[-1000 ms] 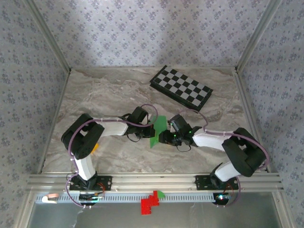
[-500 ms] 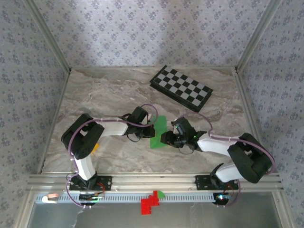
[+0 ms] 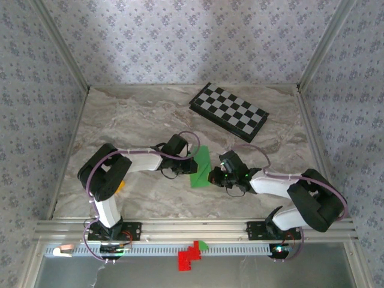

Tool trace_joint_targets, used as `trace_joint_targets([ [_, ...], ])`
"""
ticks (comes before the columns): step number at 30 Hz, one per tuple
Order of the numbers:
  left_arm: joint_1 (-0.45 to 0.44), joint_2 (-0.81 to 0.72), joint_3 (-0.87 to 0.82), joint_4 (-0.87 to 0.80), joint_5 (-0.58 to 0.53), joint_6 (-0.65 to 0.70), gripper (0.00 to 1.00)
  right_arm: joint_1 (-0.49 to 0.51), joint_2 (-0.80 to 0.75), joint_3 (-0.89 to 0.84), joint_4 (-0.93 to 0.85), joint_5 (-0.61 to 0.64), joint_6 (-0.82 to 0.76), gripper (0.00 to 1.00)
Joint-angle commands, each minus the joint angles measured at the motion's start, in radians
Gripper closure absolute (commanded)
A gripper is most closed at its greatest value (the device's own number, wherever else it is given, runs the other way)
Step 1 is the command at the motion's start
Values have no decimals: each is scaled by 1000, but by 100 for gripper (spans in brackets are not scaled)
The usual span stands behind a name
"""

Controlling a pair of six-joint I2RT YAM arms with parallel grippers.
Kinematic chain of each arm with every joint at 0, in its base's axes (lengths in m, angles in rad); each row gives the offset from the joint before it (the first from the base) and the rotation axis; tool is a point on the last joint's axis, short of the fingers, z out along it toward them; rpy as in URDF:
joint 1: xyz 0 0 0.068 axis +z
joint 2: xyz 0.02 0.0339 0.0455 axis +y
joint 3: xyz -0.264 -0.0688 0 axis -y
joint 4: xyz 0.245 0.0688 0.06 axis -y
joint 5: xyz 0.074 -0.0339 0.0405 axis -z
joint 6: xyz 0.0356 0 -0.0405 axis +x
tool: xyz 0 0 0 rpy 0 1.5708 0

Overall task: Fold a paper plane with a square sheet of paper (pick it up from the middle)
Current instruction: Turn over the paper at the center of the table.

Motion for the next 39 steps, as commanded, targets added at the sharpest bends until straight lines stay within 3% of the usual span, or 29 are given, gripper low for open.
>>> trace_joint_targets([
  [1, -2, -34, 54, -50, 4, -12, 71, -19, -25, 52, -153, 31, -96, 100],
  [5, 27, -124, 86, -63, 7, -30, 58, -58, -103, 172, -463, 76, -287, 100],
  [8, 64, -212, 71, -93, -10, -30, 53, -54, -165, 351, -798, 260, -433, 100],
  [11, 112, -289, 35, -121, -32, -27, 51, 21, -176, 517, -1047, 439, -524, 100],
  [14, 167, -349, -15, -131, -48, -27, 51, 122, -112, 627, -1182, 541, -539, 100],
  [19, 257, -409, -88, -138, -39, -29, 51, 278, 80, 718, -1189, 591, -508, 100],
  [24, 292, -444, -140, -167, -39, -17, 50, 350, 222, 727, -1081, 532, -478, 99],
  [32, 295, -443, -185, -150, -18, -15, 51, 375, 313, 780, -1128, 523, -466, 94],
  [39, 295, -423, -183, -132, -3, -30, 52, 359, 309, 717, -969, 370, -466, 84],
])
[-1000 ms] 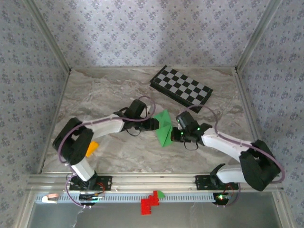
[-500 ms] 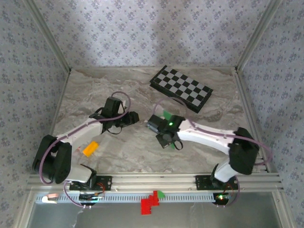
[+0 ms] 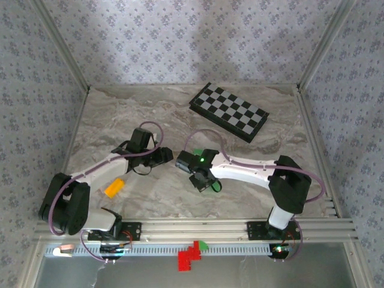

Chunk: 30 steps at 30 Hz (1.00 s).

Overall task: Fold a paper plane with a square sheet of paper (pick it up from the middle)
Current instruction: Turn over the paper at the center of the table.

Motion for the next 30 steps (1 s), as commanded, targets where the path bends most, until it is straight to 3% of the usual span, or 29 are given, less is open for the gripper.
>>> trace_joint_targets([
  [1, 5, 5, 4, 22, 35, -11, 53, -9, -2, -52, 89, -95, 9, 81],
  [7, -53, 47, 48, 41, 72, -41, 56, -68, -99, -209, 331, -274, 14, 70],
  [15, -149, 214, 177, 146, 139, -125, 70, -227, -261, -483, 695, -508, 69, 65],
  [19, -212, 318, 259, 164, 145, -146, 76, -291, -292, -556, 777, -561, 91, 65],
  [26, -256, 506, 385, 126, 157, -123, 80, -305, -408, -574, 638, -396, 21, 65],
  [30, -241, 580, 446, 37, 167, -51, 83, -196, -434, -518, 497, -204, -31, 64],
])
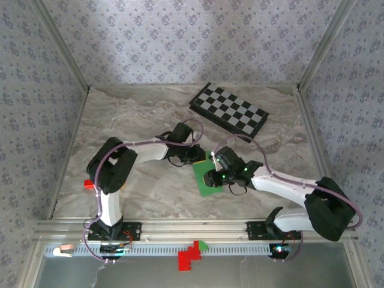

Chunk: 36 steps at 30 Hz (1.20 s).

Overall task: Fold a paper plane with a square sheet of paper (pick it up from the middle)
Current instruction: Turn over the paper at the center of the table, then third fold the triangle at the center of the table.

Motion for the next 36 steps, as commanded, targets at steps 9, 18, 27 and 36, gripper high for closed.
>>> trace_joint_targets([
  [9, 64, 123, 85, -206, 55, 199, 89, 317, 138, 183, -288, 435, -193, 54],
  [18, 79, 151, 108, -254, 64, 259, 90, 426, 322, 285, -356, 524, -311, 41],
  [27, 79, 155, 107, -248, 67, 256, 91, 429, 385, 315, -341, 498, -337, 40],
  [36, 79, 158, 110, -248, 72, 257, 91, 397, 415, 325, -341, 521, -367, 42],
])
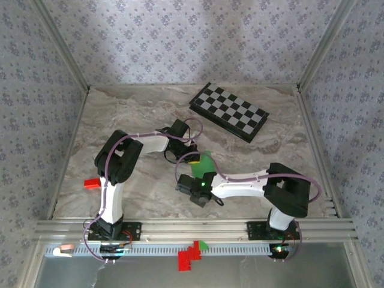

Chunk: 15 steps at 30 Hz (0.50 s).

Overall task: Fold a paper plane with a square sheet of paper (pick it up from the middle)
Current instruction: Third fold the triangle at the center of the table.

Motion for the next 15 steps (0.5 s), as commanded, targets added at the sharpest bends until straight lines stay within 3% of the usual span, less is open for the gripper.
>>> trace_joint_targets([
  [1, 3, 40, 6, -68, -20, 31, 91, -18, 10, 25, -12, 33, -30, 42],
  [15, 3, 40, 11, -74, -21, 37, 92, -55, -68, 0, 34, 33, -60, 53],
])
